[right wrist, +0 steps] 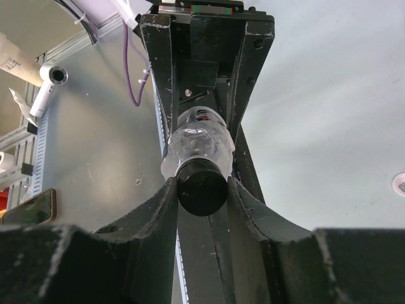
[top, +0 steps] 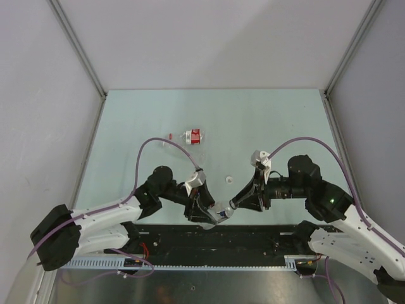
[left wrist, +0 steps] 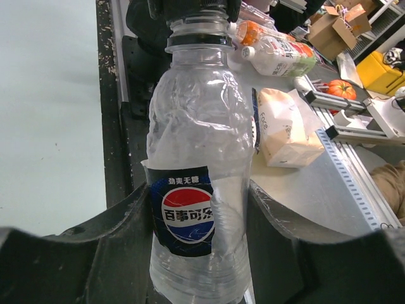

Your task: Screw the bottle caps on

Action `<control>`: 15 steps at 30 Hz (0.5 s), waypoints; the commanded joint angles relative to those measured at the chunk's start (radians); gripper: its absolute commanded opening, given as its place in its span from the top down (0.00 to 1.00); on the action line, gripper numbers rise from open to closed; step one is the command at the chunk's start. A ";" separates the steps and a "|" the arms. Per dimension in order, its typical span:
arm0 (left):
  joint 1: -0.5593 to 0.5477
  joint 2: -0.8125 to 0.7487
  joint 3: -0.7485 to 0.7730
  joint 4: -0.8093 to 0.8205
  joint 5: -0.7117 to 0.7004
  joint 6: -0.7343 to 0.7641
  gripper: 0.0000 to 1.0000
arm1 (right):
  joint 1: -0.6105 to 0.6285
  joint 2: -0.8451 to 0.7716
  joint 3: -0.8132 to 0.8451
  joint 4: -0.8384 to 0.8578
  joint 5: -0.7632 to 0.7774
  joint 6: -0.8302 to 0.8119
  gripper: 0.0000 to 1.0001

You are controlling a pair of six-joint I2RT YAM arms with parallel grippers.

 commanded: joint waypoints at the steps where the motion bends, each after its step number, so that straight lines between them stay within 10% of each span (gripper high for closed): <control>1: -0.012 -0.029 0.071 0.042 0.000 -0.045 1.00 | 0.025 0.010 0.034 0.025 0.023 -0.037 0.66; 15: -0.013 -0.158 0.072 0.043 -0.129 -0.180 1.00 | 0.088 -0.017 0.034 0.069 0.091 -0.026 0.68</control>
